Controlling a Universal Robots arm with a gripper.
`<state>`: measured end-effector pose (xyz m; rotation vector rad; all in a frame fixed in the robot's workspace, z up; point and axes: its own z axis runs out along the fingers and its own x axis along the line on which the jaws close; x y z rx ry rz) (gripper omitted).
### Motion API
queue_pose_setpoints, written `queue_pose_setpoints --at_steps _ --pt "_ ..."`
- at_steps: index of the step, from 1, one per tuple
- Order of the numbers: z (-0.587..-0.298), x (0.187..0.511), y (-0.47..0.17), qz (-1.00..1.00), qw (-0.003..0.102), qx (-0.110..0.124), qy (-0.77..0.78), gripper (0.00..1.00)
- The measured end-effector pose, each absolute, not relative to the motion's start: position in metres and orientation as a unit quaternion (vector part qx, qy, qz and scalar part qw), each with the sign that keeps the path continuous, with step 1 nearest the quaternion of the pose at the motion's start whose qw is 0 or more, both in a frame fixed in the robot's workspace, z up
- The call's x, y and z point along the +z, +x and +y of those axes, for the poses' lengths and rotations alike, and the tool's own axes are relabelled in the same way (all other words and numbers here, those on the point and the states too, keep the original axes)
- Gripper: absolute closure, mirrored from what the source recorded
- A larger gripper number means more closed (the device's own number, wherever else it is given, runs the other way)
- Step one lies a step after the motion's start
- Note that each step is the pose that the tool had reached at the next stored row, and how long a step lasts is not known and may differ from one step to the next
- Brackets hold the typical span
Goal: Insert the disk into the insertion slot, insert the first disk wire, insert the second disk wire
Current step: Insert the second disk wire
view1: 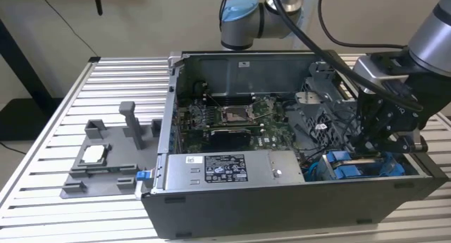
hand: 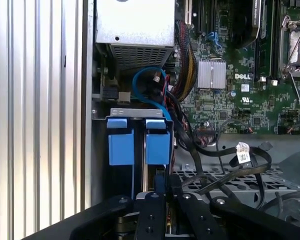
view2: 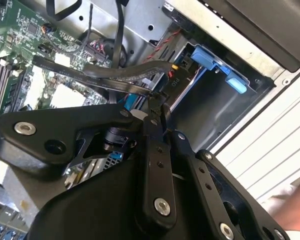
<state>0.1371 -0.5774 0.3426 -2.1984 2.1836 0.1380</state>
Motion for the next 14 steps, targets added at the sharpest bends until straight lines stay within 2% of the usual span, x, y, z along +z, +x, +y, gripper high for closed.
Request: queue_pose_setpoints --at_steps 14 --pt "-0.5775 0.3374 0.1374 0.704 0.020 0.045 -0.708 0.83"
